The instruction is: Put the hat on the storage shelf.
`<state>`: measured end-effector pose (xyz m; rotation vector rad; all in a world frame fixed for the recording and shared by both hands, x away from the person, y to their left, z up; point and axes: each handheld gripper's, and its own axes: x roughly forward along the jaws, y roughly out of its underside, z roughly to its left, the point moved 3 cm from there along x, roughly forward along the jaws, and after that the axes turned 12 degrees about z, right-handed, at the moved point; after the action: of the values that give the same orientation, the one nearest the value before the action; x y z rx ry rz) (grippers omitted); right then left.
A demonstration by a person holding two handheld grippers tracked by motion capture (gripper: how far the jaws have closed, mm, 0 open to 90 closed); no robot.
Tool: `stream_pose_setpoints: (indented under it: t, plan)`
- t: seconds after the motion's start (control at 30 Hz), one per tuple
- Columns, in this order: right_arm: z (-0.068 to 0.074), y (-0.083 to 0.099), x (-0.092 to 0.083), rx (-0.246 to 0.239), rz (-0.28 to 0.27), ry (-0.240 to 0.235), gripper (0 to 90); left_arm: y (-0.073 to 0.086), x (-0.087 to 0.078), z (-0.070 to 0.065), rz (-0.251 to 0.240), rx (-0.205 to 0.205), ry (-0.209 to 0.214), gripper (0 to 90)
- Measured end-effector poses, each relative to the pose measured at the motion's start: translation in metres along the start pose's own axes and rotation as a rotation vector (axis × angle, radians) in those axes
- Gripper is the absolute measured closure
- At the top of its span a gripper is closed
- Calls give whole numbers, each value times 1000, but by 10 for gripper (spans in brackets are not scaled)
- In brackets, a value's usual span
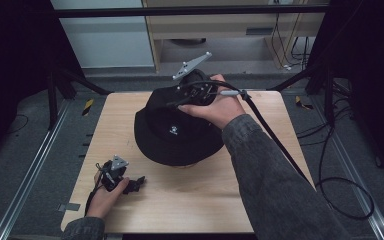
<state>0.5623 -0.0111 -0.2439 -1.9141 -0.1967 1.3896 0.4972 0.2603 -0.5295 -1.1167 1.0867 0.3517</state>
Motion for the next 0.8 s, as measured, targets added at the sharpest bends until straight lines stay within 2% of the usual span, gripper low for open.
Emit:
stream_pose_setpoints:
  t: [0.13,0.53,0.8]
  plan:
    - [-5,3,-7,28,-25,9,402,0,0,0,0,0,0,0]
    - [-13,9,-16,70,-56,20,354,0,0,0,-2,-2,0,0]
    - [-22,18,-24,106,-72,45,286,0,0,0,-3,-5,0,0]
